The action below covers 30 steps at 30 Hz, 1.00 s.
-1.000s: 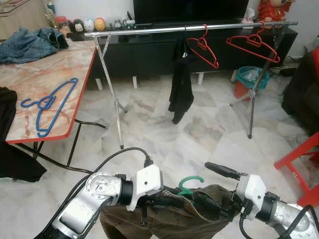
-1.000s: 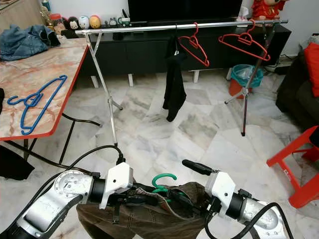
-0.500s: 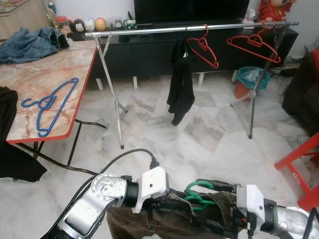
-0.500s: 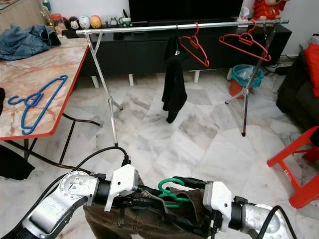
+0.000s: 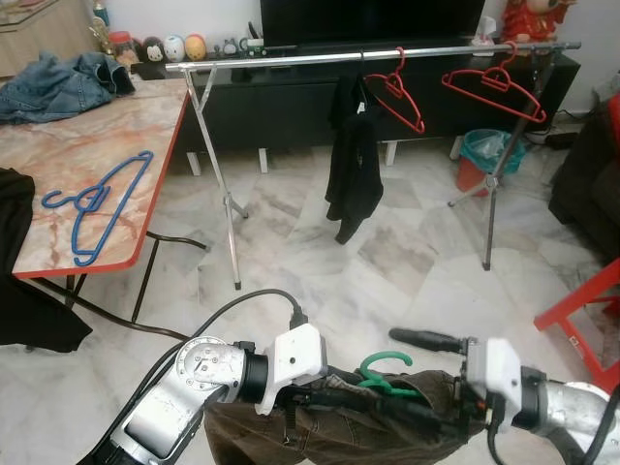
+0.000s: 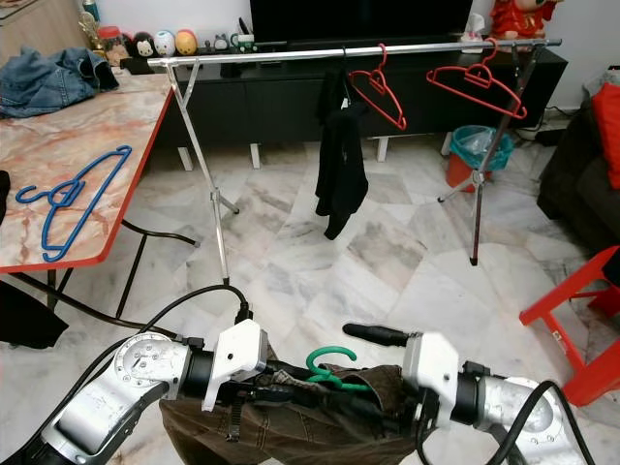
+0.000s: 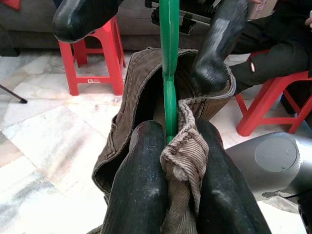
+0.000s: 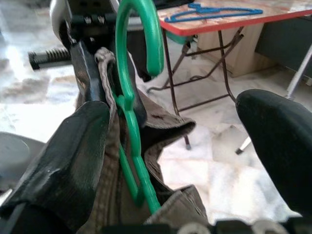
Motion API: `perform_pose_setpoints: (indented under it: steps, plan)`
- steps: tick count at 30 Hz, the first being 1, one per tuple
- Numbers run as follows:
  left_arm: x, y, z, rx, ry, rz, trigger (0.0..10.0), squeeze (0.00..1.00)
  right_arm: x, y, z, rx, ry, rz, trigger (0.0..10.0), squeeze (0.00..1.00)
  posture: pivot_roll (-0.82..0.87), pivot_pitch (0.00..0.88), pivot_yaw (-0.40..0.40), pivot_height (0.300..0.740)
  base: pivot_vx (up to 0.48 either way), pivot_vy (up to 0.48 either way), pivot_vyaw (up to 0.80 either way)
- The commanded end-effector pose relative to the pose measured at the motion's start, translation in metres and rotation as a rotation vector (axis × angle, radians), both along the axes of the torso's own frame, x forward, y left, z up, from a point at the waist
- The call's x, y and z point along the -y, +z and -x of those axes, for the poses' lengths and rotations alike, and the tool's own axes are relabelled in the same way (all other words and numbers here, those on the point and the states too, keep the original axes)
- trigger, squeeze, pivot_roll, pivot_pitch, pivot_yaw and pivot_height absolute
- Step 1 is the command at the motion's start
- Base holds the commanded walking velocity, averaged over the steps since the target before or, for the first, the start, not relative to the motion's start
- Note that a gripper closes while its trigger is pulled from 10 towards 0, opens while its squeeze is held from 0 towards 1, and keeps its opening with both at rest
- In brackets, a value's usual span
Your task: Hang hanger
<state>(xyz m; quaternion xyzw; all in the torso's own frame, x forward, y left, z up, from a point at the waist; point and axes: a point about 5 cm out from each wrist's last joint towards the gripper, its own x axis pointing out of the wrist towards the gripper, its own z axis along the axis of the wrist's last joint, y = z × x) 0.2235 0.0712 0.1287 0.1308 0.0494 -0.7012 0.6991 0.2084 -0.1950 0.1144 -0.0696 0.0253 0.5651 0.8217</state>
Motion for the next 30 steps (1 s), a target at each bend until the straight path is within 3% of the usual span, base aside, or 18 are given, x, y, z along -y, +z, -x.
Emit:
perform_pose_setpoints:
  steps: [1,12,20,26,30]
  plan:
    - [0.005,0.013,0.003,0.059,-0.043,0.03,10.0,0.0,0.003,0.008,0.0,0.011,0.004,-0.017,10.0,0.0,-0.02,0.038,0.016,0.74,0.0,0.0,0.0]
    - [0.006,0.014,0.005,0.059,-0.054,0.03,10.0,0.0,0.006,0.002,-0.006,0.025,-0.028,0.02,10.0,0.0,-0.01,0.036,0.015,0.74,0.0,0.0,0.0]
    - [0.007,0.014,0.008,0.055,-0.073,0.025,10.0,0.0,-0.003,-0.006,0.0,-0.035,0.045,0.002,10.0,0.0,-0.01,0.035,0.013,0.74,0.0,0.0,0.0]
    - [0.007,0.015,0.009,0.051,-0.075,0.029,10.0,0.0,0.004,-0.006,-0.009,0.014,-0.028,0.033,10.0,0.0,-0.01,0.038,0.013,0.74,0.0,0.0,0.0]
    - [0.007,0.014,0.01,0.048,-0.077,0.029,10.0,0.0,0.006,-0.008,-0.004,-0.026,0.008,0.045,10.0,0.0,-0.01,0.036,0.012,0.74,0.0,0.0,0.0]
